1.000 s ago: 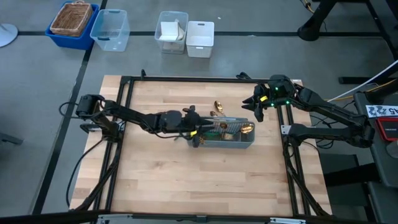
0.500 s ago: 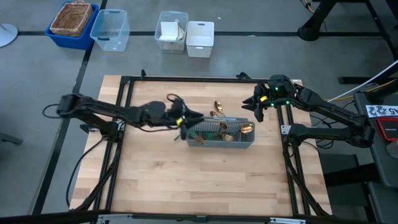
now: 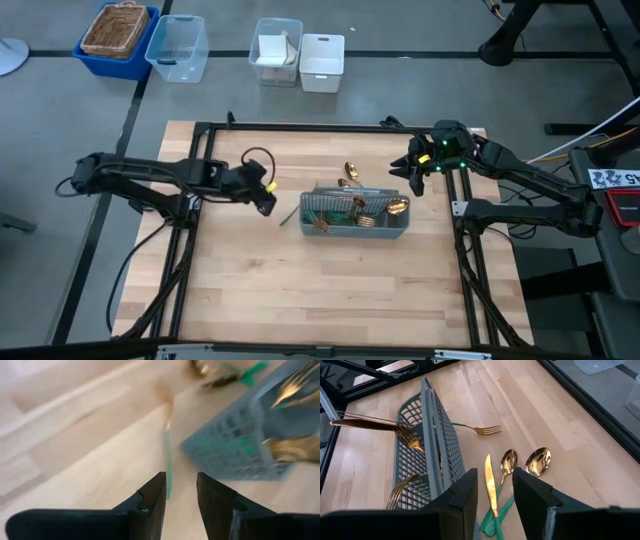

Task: Sort silverware
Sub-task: Put the green spoon into the gray utensil holder

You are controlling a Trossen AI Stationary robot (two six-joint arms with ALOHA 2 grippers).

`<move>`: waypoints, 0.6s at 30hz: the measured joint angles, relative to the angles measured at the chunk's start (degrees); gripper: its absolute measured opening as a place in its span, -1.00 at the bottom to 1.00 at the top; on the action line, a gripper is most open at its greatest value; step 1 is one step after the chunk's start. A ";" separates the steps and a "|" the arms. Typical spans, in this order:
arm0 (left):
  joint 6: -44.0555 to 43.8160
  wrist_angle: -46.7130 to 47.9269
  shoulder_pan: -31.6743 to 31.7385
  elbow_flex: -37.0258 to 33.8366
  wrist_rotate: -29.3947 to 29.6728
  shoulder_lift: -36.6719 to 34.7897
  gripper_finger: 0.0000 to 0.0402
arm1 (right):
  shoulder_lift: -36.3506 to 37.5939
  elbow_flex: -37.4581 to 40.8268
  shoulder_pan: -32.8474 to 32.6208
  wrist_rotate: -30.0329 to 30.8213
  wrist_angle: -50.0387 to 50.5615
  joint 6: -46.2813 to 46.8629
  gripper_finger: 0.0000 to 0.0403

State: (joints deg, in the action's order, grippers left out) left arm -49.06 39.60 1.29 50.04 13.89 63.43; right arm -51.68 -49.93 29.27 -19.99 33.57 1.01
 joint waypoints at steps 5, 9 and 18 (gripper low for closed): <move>1.22 -1.57 -0.29 0.00 -0.08 4.86 -0.50 | 0.00 0.00 -0.01 1.55 -0.03 1.24 -0.39; 0.99 -3.59 -0.28 0.00 -0.17 7.41 -0.50 | -1.00 0.00 -0.03 12.06 -0.38 9.61 -0.39; 1.01 -3.34 0.07 -0.02 -0.20 6.85 -0.50 | -11.84 0.00 2.70 12.14 -4.94 15.51 -0.39</move>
State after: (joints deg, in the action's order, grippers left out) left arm -48.05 36.27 1.36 50.02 13.69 70.28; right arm -63.52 -49.93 31.97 -7.84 28.63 16.52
